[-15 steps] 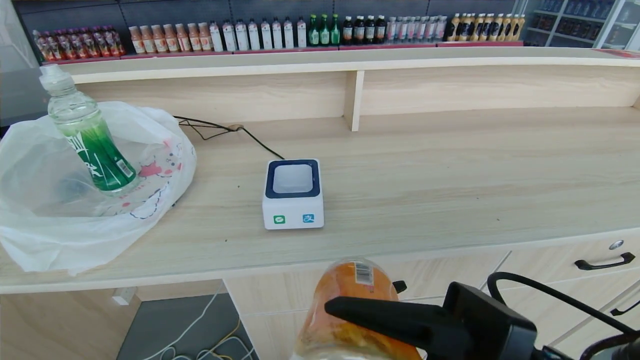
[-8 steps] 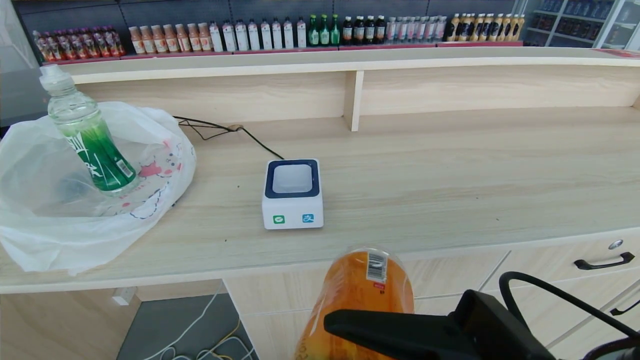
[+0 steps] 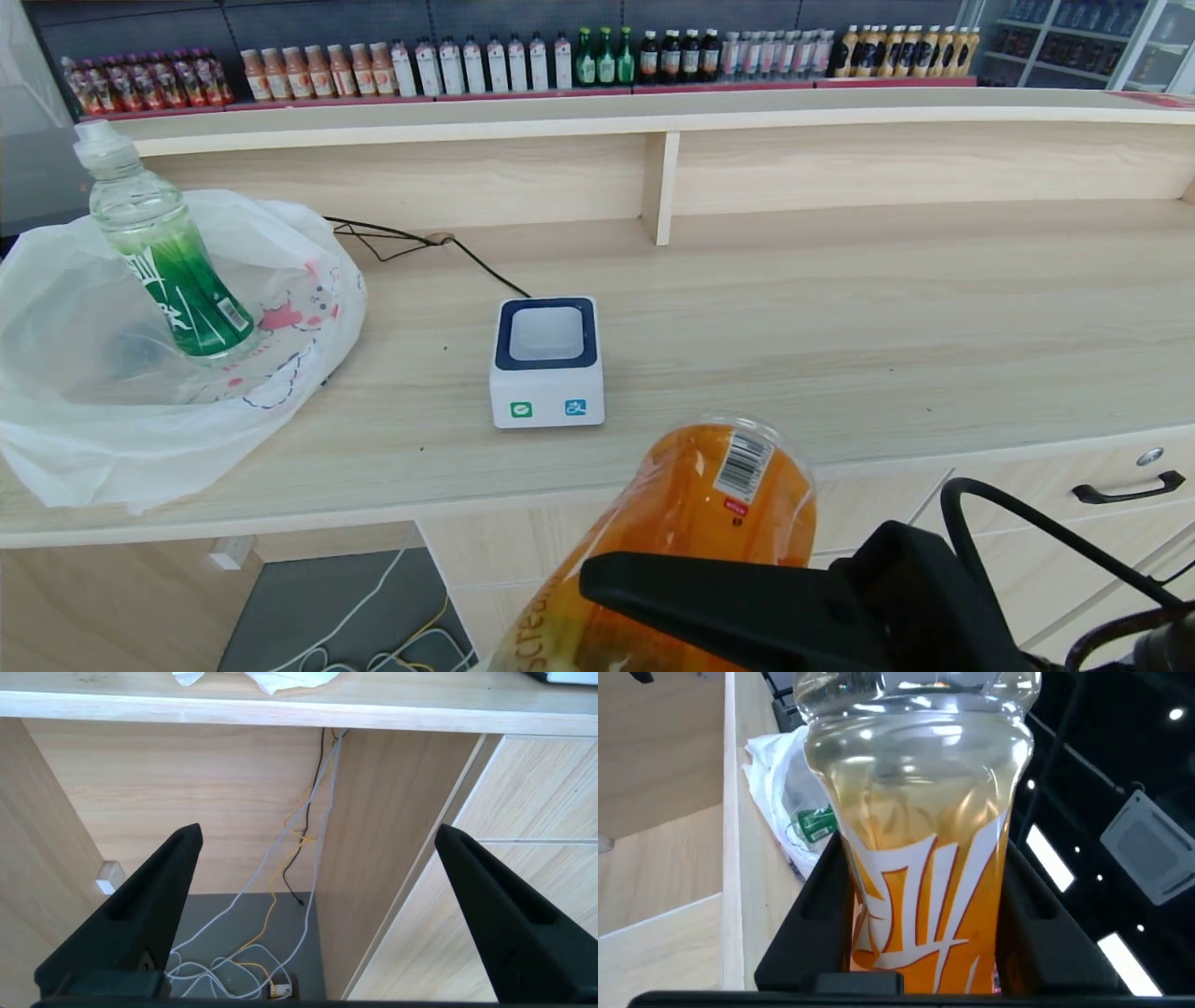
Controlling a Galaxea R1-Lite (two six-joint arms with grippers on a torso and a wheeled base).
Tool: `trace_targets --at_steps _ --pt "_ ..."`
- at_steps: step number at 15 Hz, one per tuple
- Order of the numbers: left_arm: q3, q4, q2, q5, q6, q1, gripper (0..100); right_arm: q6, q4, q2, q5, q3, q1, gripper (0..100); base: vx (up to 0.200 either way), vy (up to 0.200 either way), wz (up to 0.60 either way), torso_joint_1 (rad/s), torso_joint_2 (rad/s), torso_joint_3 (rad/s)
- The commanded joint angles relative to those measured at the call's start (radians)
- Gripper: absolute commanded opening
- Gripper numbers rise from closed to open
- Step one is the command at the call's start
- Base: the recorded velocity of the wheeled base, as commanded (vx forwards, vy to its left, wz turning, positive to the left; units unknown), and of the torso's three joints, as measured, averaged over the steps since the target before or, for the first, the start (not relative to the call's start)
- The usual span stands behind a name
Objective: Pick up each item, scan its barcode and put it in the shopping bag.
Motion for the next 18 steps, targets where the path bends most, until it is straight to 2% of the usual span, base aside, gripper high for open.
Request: trace_targets --at_steps 1,5,11,18 --pt "0.000 0.000 0.000 0.000 0.000 0.000 100 -0.028 0.000 0.004 0.008 -0.003 0.002 0 0.000 0.000 0.00 0.000 0.00 0.000" --pt "0.000 0.000 0.000 0.000 0.000 0.000 100 -0.137 0.000 -0.016 0.008 -0.017 0.009 0 0.000 0.000 0.00 0.000 0.00 0.000" --pt "0.000 0.000 0.000 0.001 0.000 0.000 100 -0.222 0.000 -0.036 0.006 -0.020 0.009 0 0.000 0.000 0.00 0.000 0.00 0.000" --pt "0.000 0.000 0.000 0.000 0.000 0.000 100 -0.228 0.000 -0.031 0.006 -0.020 0.009 0 0.000 0.000 0.00 0.000 0.00 0.000"
